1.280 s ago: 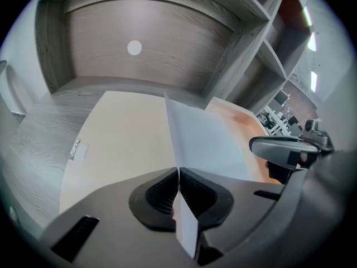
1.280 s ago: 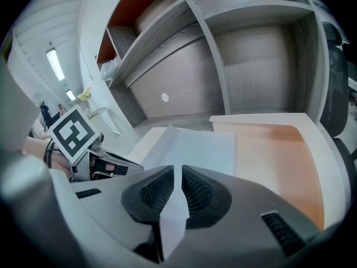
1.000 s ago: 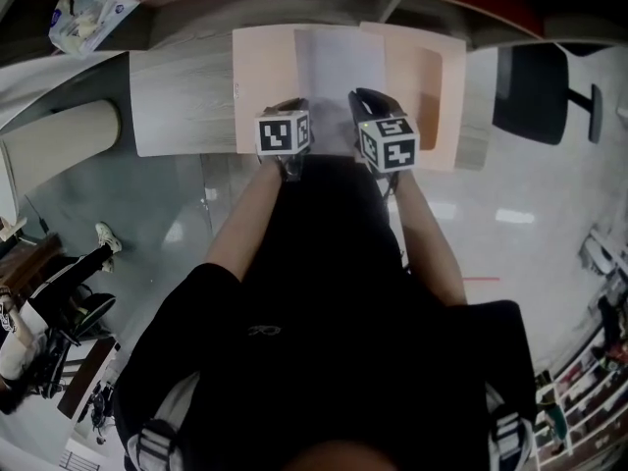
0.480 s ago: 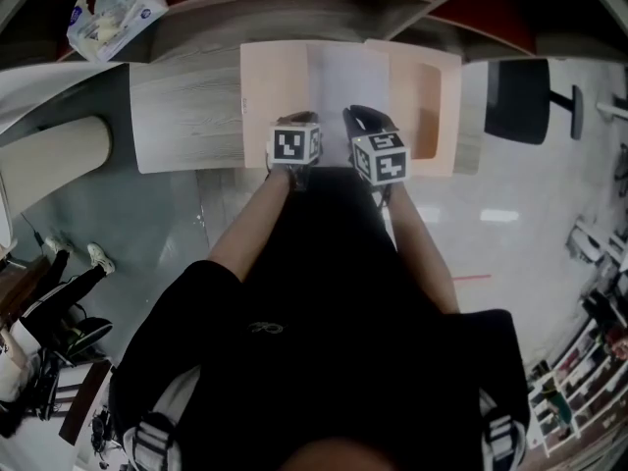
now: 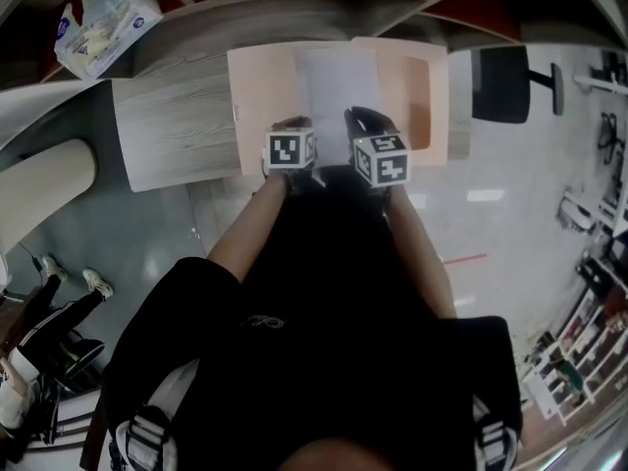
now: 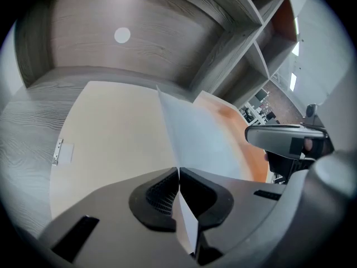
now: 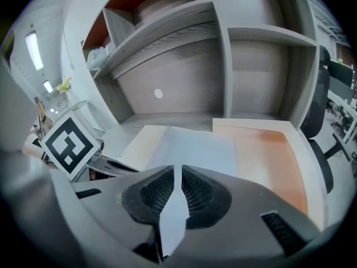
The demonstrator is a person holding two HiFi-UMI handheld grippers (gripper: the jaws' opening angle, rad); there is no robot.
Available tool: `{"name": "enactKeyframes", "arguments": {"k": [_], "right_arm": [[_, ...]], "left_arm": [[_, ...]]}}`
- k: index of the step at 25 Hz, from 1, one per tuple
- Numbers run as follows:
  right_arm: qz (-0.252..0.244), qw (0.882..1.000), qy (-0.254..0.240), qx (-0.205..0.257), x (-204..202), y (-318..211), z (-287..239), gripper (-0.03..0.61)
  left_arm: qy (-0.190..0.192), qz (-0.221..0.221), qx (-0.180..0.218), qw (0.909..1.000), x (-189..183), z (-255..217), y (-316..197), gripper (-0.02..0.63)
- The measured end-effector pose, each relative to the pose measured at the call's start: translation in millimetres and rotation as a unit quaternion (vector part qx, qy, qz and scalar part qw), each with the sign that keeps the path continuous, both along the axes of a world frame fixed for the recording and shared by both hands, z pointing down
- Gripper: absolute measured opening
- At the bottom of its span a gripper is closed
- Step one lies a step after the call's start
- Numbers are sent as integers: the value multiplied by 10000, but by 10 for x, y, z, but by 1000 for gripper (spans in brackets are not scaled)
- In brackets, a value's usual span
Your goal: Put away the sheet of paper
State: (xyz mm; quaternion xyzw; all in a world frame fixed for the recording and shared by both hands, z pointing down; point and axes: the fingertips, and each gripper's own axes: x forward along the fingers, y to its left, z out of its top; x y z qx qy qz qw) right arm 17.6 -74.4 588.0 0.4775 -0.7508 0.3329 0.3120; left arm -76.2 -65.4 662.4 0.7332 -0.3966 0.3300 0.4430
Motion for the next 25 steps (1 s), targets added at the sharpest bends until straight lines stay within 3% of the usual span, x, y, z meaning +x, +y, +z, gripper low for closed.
{"name": "enactKeyframes", "arguments": {"k": [9,13,17,25], "right_arm": [[-288,9996,-60,-26,35,39,16,55],[-610,9981,-78,49,16,46,4,55],[-753,9968,-256,30,58,51,-5,55],[-1015,9940,-398,53,176,-22,-34,55]], "left_arm": [[18,-211,109,9997,16,-45,-74,52],[-161,-379,114,9991,-7,-43,-94,52],[-127,-612,-183,9979,67,-17,15,52],[-258,-859,-206,9958,158,-54,59,52]]}}
